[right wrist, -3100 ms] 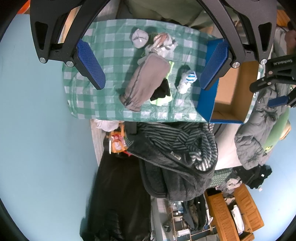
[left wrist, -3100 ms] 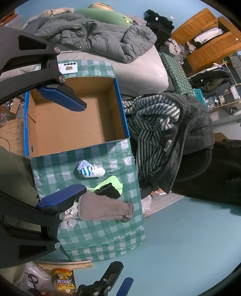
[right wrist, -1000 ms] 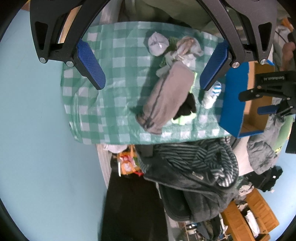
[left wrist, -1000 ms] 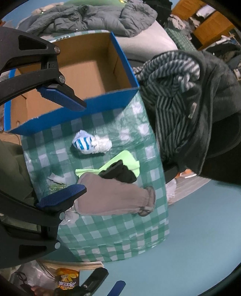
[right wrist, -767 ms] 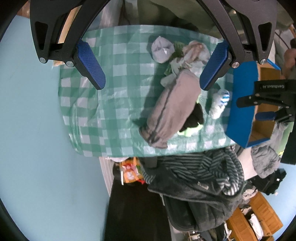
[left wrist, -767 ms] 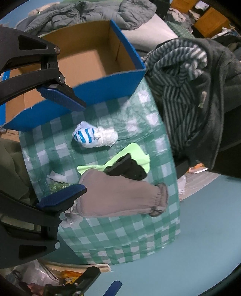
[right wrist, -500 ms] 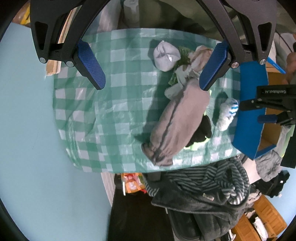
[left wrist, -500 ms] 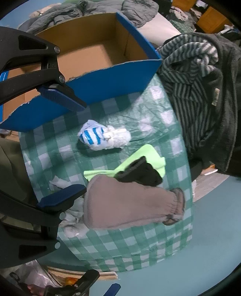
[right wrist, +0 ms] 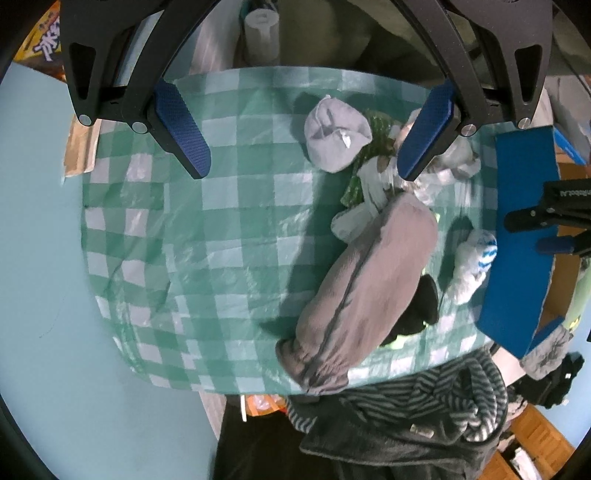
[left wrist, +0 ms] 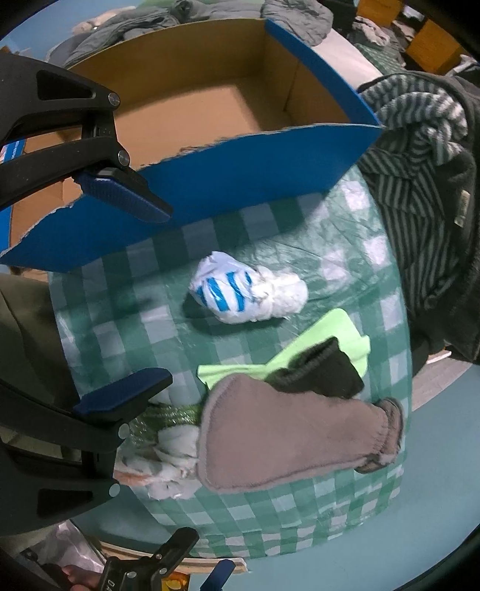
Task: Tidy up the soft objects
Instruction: 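Lower the right gripper onto the light grey sock ball and close while the left approaches the striped sock, then close the left gripper on the white blue-striped sock bundle, then carry both held socks up and over the open cardboard box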
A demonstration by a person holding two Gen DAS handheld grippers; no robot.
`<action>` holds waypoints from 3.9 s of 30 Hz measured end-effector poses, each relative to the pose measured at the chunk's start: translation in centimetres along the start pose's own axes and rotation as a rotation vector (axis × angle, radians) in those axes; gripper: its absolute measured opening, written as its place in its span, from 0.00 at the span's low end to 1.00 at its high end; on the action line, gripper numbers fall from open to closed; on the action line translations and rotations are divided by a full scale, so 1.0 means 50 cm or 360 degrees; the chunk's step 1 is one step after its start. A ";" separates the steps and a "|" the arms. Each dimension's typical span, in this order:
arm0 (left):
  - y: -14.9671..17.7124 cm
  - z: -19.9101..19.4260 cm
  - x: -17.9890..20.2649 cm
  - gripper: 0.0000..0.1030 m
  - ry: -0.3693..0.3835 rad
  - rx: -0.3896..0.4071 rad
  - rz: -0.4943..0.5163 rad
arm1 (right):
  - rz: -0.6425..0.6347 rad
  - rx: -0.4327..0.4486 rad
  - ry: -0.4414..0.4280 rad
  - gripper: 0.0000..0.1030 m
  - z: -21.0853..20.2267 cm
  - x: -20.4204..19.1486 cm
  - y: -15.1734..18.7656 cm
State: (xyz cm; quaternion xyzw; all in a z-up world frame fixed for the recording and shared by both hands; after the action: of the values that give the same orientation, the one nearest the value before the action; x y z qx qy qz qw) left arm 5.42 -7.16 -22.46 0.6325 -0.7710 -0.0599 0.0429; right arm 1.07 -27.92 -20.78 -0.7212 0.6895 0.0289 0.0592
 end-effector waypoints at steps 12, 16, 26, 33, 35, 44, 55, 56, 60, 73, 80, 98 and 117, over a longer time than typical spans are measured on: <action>0.020 0.019 -0.017 0.80 0.0007 -0.0034 -0.0047 | -0.0062 -0.0109 0.0016 0.98 0.056 -0.012 0.032; 0.014 0.022 -0.010 0.80 0.0002 -0.0048 -0.0039 | -0.0084 -0.0166 0.0020 0.98 0.084 -0.014 0.044; 0.000 0.019 0.008 0.80 0.0021 -0.0044 0.0001 | -0.0120 -0.0267 0.0001 0.85 0.143 -0.008 0.060; -0.043 0.030 0.012 0.80 0.0050 -0.0051 -0.0031 | -0.0114 -0.0322 -0.0064 0.54 0.166 0.007 0.057; -0.060 0.032 0.011 0.80 0.0045 -0.0047 -0.0042 | -0.0098 -0.0320 -0.0084 0.48 0.164 0.021 0.050; -0.117 0.058 0.000 0.81 -0.0004 -0.0093 -0.0080 | -0.0051 -0.0271 -0.0065 0.43 0.132 0.090 -0.034; -0.180 0.090 0.028 0.84 -0.0057 -0.0147 -0.0074 | -0.0085 -0.0214 -0.0068 0.43 0.107 0.107 -0.100; -0.179 0.095 0.027 0.84 -0.0056 -0.0151 -0.0083 | -0.0085 -0.0211 -0.0067 0.43 0.108 0.085 -0.104; -0.195 0.131 0.026 0.84 -0.0079 -0.0190 -0.0114 | -0.0085 -0.0194 -0.0068 0.43 0.096 0.080 -0.132; -0.206 0.155 0.018 0.46 -0.0095 -0.0150 -0.0112 | -0.0105 -0.0109 -0.0069 0.43 0.045 0.052 -0.138; -0.163 0.115 0.013 0.43 -0.0103 -0.0058 -0.0104 | -0.0135 -0.0070 -0.0067 0.43 0.027 0.009 -0.063; -0.057 -0.070 0.002 0.43 -0.0105 0.0216 -0.0060 | -0.0229 0.0015 -0.0109 0.43 -0.069 -0.034 -0.075; 0.036 -0.186 -0.051 0.43 -0.0086 0.0351 -0.0188 | -0.0467 0.0136 -0.0173 0.43 -0.169 -0.167 -0.112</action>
State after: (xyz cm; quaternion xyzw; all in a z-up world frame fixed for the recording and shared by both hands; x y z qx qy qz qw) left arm 5.52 -4.67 -12.96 0.6759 -0.7352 0.0058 -0.0512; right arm 5.91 -20.46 -11.13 -0.8084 0.5732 0.0296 0.1306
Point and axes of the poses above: each gripper's, at about its wrist camera, not at the fingertips, and z roughly the way its jaws point, x to its right, y to its underside, the point moved 3 cm from there along z, roughly the way its jaws point, and after that the axes turned 8 degrees about -x, right-handed, at the moved point
